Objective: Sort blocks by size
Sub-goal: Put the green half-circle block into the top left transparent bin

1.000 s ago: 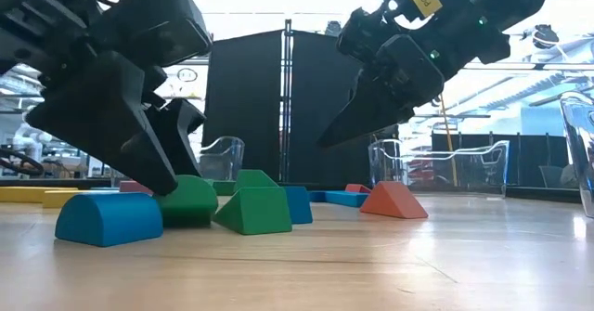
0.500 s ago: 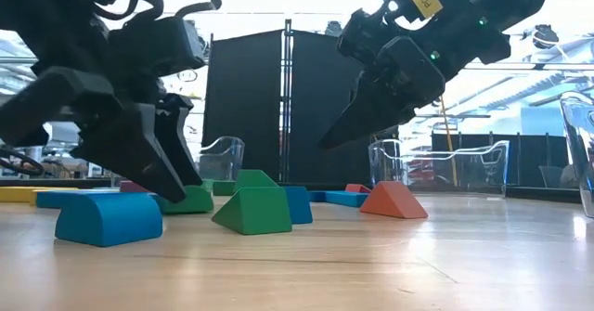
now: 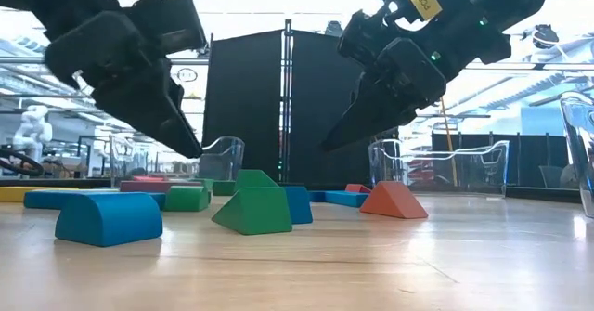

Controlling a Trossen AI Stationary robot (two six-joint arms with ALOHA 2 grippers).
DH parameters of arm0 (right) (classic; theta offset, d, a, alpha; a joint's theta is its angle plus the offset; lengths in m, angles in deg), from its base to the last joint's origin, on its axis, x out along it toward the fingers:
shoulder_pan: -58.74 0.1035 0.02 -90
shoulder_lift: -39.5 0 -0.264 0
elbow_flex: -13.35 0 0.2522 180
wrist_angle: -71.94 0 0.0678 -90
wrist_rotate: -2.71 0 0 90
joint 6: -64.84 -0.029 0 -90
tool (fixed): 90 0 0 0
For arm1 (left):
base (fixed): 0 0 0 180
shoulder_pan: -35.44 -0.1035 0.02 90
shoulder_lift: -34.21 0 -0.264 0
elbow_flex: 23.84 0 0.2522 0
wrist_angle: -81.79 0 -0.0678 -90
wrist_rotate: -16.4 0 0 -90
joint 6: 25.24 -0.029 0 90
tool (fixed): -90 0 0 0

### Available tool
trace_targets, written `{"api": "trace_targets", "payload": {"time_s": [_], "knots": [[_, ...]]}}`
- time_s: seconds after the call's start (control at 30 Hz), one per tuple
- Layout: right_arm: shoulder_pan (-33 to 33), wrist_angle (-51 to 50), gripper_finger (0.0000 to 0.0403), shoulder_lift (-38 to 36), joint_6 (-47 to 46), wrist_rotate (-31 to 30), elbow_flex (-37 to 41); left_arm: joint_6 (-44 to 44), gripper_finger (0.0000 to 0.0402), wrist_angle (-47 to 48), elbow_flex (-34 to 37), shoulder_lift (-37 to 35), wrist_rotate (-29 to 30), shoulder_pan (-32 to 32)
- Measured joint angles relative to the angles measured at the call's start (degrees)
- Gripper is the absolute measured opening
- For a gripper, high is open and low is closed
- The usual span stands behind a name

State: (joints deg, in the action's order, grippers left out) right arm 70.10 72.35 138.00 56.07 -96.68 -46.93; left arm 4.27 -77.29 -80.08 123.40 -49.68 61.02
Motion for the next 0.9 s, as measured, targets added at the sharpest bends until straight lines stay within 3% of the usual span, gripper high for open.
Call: {"api": "trace_targets", "payload": {"time_s": [0.1, 0.27, 0.43, 0.9], "knots": [[0.0, 0.0, 0.0100, 0.0, 0.0, 0.0, 0.0, -1.6, 0.0178, 0.1, 0.0, 0.6, 0.0, -0.9], [0.0, -0.1, 0.0100, 0.0, 0.0, 0.0, 0.0, -16.3, 0.0178, 1.6, -0.1, 1.4, -1.5, -1.1], [0.0, -0.2, 0.0100, 0.0, 0.0, 0.0, 0.0, -9.6, 0.0178, 2.1, -0.1, 1.4, -12.1, -4.8], [0.0, -0.7, 0.0100, 0.0, -0.8, 0.0, 0.0, -10.2, 0.0178, 3.7, -0.2, 1.6, -16.8, -5.9]]}}
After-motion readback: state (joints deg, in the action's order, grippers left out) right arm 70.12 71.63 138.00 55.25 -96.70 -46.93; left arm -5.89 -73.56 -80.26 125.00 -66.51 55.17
